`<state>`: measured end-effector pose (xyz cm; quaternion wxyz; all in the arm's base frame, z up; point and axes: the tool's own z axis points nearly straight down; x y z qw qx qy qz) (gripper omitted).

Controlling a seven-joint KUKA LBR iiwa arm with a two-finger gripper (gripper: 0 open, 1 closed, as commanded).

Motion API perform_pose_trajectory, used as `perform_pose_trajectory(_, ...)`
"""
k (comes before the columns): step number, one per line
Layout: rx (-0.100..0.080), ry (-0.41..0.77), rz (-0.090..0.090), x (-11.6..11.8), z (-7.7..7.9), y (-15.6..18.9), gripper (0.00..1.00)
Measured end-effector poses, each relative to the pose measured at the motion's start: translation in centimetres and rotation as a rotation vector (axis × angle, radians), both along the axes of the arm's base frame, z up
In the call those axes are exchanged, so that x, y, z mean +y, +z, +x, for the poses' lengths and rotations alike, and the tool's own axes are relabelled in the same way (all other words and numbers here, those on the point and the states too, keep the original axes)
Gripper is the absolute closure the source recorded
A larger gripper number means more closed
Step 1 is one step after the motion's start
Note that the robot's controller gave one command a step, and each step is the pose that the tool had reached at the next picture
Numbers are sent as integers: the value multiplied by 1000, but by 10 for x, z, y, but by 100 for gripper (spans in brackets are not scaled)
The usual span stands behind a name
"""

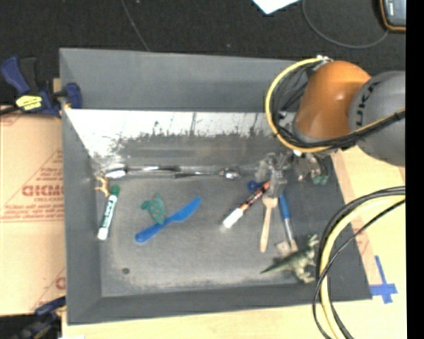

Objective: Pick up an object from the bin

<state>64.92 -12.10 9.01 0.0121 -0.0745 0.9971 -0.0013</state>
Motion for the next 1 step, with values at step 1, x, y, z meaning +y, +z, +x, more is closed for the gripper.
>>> perform_pose_trajectory(1, 4, 0, 1, 0, -1, 27, 100)
